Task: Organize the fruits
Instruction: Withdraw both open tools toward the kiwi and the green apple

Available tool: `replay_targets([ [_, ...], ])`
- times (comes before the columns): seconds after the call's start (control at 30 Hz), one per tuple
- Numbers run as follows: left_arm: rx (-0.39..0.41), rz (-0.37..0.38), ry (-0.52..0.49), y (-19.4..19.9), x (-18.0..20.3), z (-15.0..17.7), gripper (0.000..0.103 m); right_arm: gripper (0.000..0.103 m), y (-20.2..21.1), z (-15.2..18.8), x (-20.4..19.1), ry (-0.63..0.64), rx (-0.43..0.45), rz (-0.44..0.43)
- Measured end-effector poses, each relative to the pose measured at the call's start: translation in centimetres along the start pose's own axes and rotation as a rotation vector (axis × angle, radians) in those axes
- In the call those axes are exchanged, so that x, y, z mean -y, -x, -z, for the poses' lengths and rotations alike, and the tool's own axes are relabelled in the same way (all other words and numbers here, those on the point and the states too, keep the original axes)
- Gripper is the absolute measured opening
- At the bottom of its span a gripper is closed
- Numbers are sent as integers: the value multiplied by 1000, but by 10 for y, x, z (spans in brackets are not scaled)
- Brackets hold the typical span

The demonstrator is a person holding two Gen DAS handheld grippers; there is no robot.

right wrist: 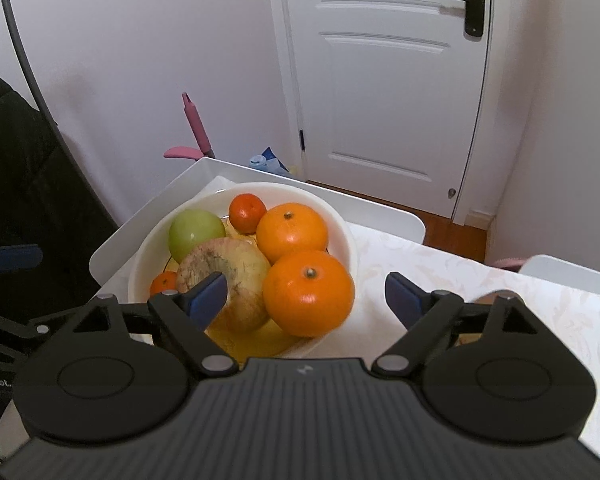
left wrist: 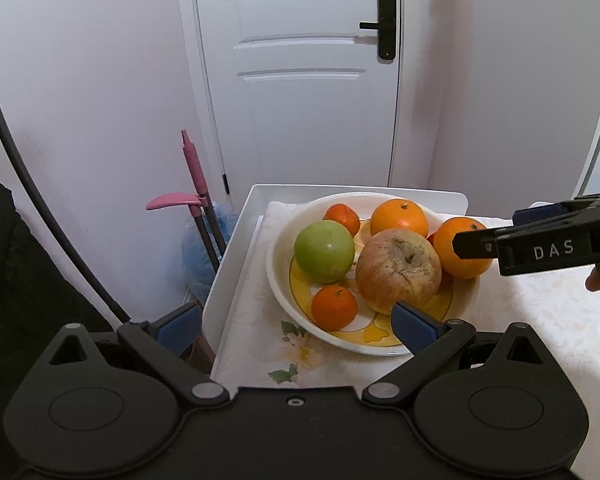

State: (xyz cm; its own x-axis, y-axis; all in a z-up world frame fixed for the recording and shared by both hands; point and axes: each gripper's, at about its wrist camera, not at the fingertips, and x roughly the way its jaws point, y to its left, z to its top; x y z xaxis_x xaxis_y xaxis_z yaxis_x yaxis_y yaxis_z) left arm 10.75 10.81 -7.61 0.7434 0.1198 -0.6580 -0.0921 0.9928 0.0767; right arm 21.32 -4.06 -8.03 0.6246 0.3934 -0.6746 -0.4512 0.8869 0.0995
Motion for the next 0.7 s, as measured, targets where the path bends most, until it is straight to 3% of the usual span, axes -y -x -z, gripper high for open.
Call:
replay_targets([
  [0.33, 13, -6, 8, 20, 11, -7, 103, 101, 35, 1, 3, -7, 9, 6],
  [0.7, 61, -35, 14, 72, 49, -11, 103, 101, 107, 17, 23, -7, 52, 21],
])
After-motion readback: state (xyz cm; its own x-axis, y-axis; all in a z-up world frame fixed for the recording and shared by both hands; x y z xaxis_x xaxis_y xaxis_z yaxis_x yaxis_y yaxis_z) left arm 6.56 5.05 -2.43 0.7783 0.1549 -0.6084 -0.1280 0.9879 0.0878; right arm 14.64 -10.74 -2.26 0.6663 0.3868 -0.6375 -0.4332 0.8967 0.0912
